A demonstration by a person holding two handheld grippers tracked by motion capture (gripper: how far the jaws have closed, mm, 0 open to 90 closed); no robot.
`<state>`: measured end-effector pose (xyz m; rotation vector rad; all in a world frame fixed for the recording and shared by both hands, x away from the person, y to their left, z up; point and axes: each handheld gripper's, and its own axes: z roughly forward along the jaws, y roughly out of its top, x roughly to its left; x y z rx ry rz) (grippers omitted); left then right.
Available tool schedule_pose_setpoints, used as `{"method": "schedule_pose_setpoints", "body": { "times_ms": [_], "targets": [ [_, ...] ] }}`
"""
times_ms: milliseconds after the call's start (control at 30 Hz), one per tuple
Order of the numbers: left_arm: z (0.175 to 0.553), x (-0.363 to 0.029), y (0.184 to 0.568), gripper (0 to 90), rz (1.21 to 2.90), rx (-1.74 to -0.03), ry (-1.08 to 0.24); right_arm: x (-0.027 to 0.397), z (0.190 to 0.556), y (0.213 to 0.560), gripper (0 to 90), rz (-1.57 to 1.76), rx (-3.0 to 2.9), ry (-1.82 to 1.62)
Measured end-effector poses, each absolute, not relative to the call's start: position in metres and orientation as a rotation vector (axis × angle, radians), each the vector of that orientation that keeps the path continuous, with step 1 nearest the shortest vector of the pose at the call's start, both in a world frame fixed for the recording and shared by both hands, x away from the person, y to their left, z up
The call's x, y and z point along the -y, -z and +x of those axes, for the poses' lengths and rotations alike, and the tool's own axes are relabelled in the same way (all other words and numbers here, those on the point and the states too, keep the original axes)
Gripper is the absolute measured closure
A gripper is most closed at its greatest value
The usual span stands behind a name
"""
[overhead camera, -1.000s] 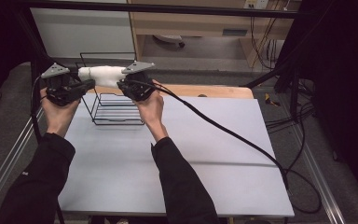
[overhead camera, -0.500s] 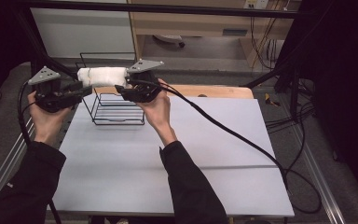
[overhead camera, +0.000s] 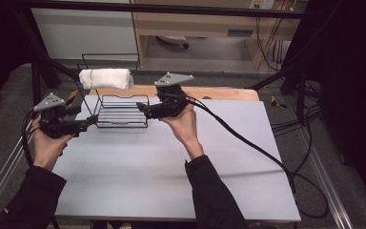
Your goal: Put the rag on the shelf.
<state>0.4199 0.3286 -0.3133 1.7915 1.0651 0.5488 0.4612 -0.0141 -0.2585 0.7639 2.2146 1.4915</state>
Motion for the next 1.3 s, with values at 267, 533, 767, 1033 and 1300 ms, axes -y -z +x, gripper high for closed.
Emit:
{"method": "schedule_pose_setpoints", "body": {
  "times_ms": [267, 533, 767, 1033, 1300],
  "targets": [
    [0.409, -0.325, 0.356, 10.5, 1.820, -1.070, -0.465, 0.060, 0.455, 0.282, 4.7, 0.847, -2.231, -1.493],
    [0.400, -0.317, 0.388, 8.1, 1.854, -1.061, -0.422, 0.108, 0.447, 0.315, 2.0, 0.931, -2.261, -1.470],
    [0.389, -0.311, 0.410, 8.1, 1.878, -1.056, -0.393, 0.150, 0.435, 0.345, 1.1, 1.007, -2.266, -1.486],
    [0.379, -0.307, 0.421, 8.1, 1.922, -1.034, -0.411, 0.191, 0.415, 0.376, 0.5, 1.030, -2.278, -1.466],
    [0.375, -0.303, 0.429, 8.2, 1.963, -1.019, -0.419, 0.234, 0.396, 0.413, 0.5, 1.111, -2.297, -1.438]
  ]
}}
